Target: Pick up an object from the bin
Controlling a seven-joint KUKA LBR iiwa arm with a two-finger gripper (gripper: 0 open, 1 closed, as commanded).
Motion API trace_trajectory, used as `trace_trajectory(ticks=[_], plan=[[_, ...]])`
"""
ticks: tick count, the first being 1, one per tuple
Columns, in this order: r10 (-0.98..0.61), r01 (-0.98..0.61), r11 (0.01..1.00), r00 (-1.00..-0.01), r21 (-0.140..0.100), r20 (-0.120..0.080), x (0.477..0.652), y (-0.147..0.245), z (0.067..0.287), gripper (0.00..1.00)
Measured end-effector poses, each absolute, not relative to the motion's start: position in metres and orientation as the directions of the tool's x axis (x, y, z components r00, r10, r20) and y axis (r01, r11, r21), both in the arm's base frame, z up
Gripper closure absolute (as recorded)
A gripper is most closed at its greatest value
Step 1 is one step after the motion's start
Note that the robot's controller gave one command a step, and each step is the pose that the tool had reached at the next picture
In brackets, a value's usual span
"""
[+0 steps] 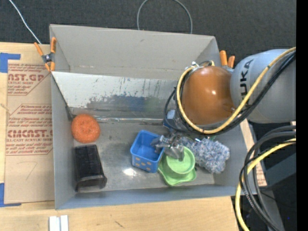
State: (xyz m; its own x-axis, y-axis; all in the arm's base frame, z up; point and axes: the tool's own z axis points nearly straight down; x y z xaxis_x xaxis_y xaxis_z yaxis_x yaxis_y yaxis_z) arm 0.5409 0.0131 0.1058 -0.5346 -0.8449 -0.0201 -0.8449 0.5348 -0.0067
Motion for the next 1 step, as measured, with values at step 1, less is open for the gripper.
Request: trace_trajectory(ticks=[1], plan=[[-0.793, -0.793, 0.610, -0.609, -0.010, -0.025, 0.5200, -0.0351, 0.2058, 1.00]])
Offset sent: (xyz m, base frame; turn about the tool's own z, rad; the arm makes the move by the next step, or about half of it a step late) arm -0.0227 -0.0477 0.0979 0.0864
